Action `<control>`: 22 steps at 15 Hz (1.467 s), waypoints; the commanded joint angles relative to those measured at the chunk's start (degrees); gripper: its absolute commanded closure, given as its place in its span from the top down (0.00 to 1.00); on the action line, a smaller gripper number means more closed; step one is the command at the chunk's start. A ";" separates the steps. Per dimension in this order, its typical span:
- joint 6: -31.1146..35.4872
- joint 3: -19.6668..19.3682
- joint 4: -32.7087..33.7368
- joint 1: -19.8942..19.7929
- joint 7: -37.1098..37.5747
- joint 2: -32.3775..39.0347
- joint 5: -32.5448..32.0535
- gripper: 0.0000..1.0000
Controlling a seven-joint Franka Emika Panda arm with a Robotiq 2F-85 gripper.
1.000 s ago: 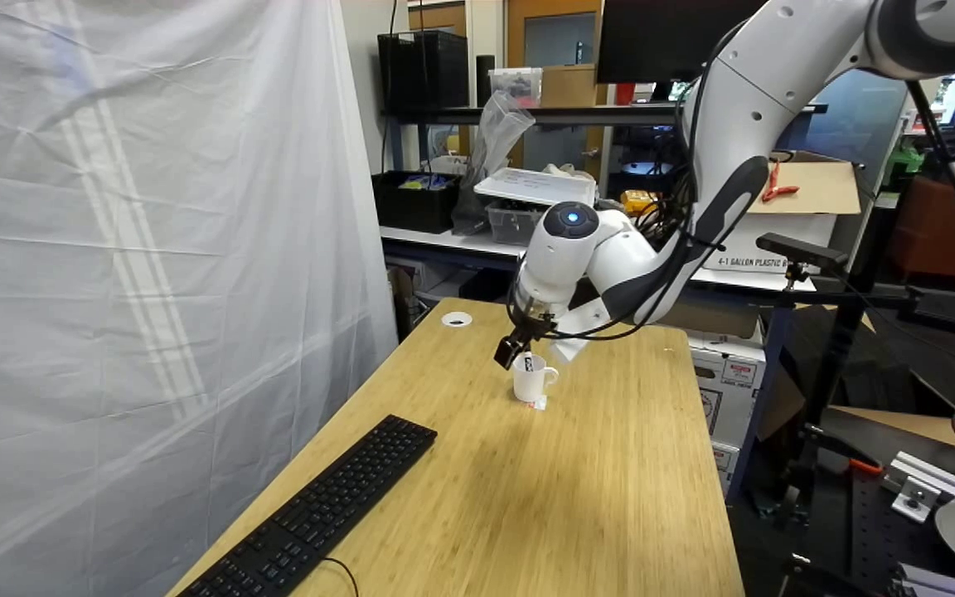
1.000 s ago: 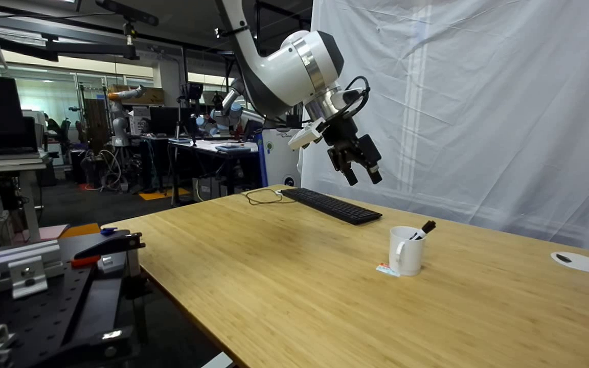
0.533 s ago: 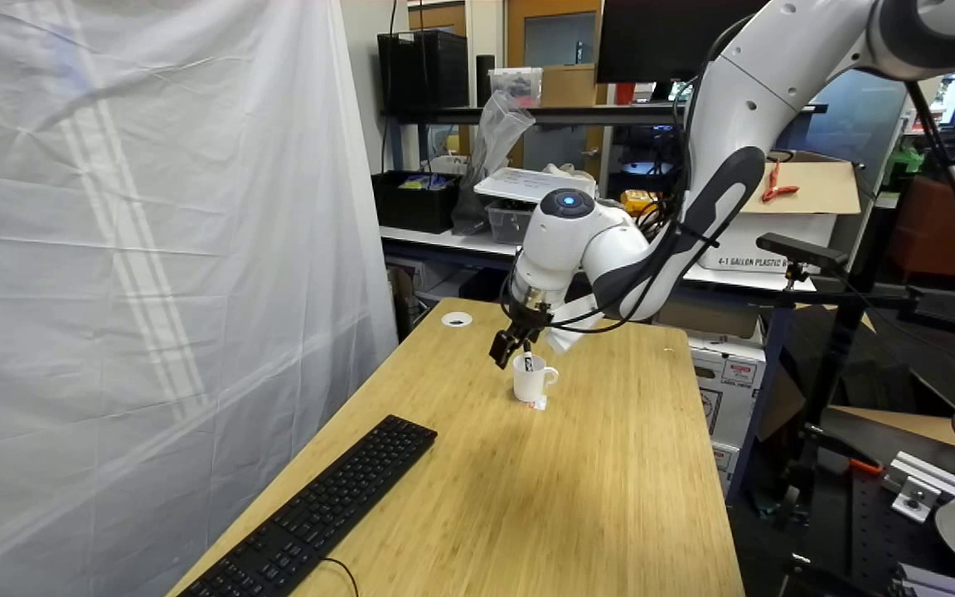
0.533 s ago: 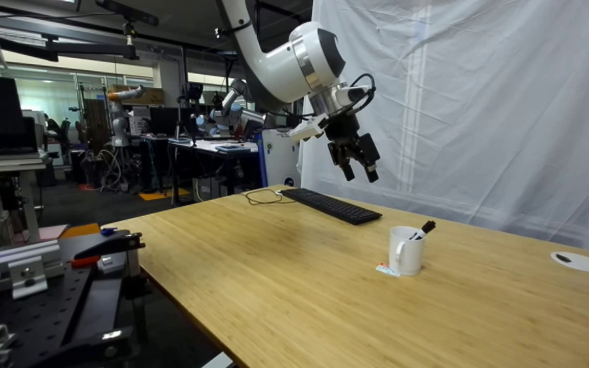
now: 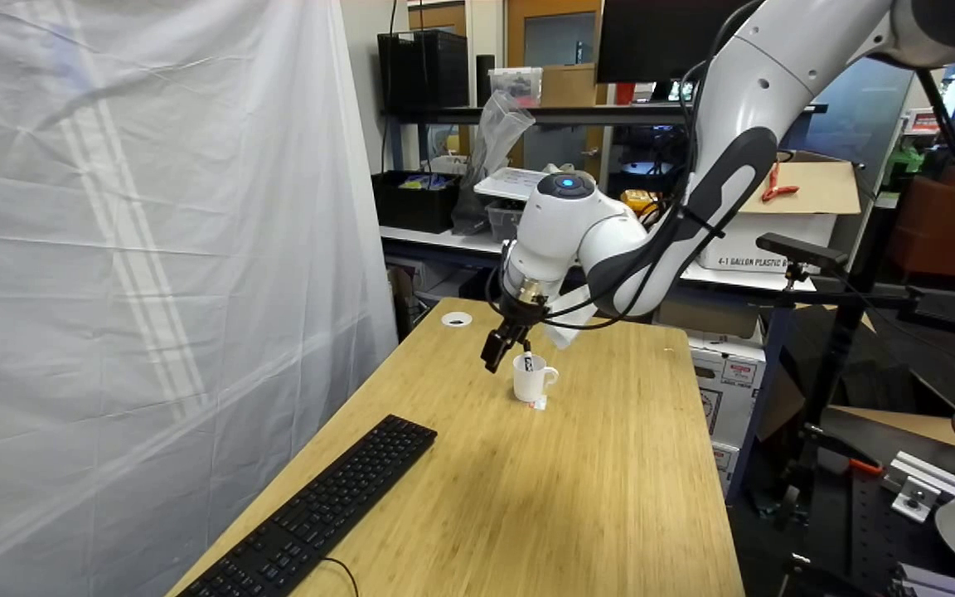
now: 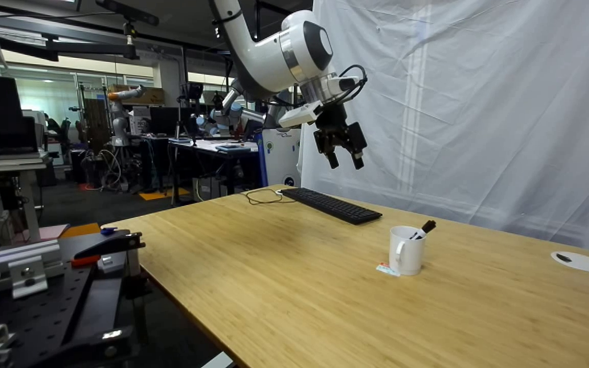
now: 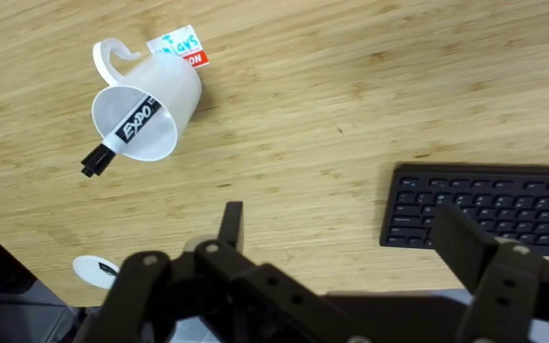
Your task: Put the marker in the mug
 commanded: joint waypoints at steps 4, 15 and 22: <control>1.33 -6.33 -6.72 7.83 -17.99 -7.48 17.29 1.00; 0.98 -11.20 -12.76 13.10 -22.31 -11.33 19.79 1.00; 0.27 -12.08 -11.37 14.07 -21.35 -9.79 19.48 1.00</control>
